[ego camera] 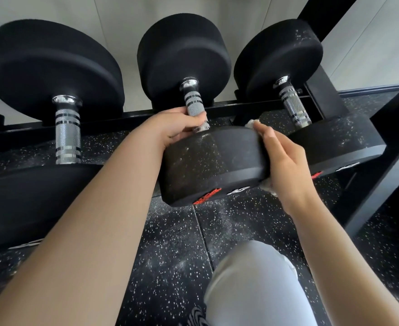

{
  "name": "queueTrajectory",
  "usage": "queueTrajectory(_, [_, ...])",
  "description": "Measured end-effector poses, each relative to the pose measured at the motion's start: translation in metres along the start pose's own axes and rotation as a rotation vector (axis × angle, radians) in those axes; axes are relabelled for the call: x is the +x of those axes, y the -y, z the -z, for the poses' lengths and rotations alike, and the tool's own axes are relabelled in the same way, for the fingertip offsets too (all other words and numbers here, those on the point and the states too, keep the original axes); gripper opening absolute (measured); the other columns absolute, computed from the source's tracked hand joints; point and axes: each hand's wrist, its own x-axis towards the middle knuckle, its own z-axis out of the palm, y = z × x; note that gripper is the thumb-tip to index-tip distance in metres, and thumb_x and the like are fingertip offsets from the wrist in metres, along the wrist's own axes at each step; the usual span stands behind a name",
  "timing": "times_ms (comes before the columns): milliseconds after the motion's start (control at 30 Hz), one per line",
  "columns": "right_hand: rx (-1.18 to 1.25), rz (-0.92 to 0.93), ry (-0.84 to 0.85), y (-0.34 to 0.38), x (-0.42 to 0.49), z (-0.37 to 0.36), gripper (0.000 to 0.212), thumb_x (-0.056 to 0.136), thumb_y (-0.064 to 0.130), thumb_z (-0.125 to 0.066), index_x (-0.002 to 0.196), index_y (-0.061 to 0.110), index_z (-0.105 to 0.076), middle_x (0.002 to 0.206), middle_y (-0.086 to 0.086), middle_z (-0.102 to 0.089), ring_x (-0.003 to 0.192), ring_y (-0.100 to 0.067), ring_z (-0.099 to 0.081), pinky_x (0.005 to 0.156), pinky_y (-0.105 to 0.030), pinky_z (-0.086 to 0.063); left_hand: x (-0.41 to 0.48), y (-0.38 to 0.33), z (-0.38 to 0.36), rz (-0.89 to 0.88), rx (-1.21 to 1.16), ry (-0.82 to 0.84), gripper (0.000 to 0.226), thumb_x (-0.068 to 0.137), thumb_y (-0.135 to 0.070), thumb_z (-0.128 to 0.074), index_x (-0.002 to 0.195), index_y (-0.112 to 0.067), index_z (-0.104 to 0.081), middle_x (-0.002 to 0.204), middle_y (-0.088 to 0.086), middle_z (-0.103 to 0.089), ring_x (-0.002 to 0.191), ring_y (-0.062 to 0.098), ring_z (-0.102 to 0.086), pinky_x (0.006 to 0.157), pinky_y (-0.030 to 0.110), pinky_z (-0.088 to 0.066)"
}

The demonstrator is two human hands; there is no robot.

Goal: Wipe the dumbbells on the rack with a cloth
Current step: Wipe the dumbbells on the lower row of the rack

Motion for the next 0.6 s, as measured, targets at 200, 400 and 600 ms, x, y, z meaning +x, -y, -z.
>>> queueTrajectory(200, [-0.402, 0.603, 0.033, 0.008, -0.009, -0.001, 0.036, 0.103, 0.019, -0.046, 0.139, 0.015, -0.052, 0.129, 0.014, -0.058, 0.122, 0.007, -0.051, 0.102, -0.014, -0.038, 0.002, 0.0, 0.001, 0.012, -0.025, -0.013, 0.024, 0.09, -0.01, -0.063, 0.113, -0.012, -0.06, 0.077, 0.0, -0.069, 0.055, 0.004, -0.067, 0.05, 0.017, -0.051])
queueTrajectory(400, [-0.077, 0.229, 0.146, 0.004, 0.009, 0.003, 0.028, 0.106, 0.03, -0.043, 0.094, 0.027, -0.067, 0.089, 0.023, -0.062, 0.088, 0.005, -0.057, 0.079, -0.015, -0.044, 0.001, 0.001, 0.001, 0.014, -0.011, -0.003, 0.025, 0.091, -0.012, -0.062, 0.116, -0.011, -0.059, 0.085, 0.002, -0.067, 0.06, 0.007, -0.067, 0.054, 0.019, -0.054])
queueTrajectory(600, [-0.438, 0.527, 0.096, 0.024, 0.012, -0.006, 0.027, 0.101, 0.035, -0.049, 0.105, 0.023, -0.073, 0.088, 0.023, -0.064, 0.085, 0.0, -0.061, 0.075, -0.028, -0.05, 0.001, 0.0, 0.002, 0.017, -0.029, 0.045, 0.025, 0.092, -0.01, -0.06, 0.117, -0.012, -0.059, 0.087, 0.002, -0.065, 0.066, 0.007, -0.065, 0.053, 0.016, -0.053])
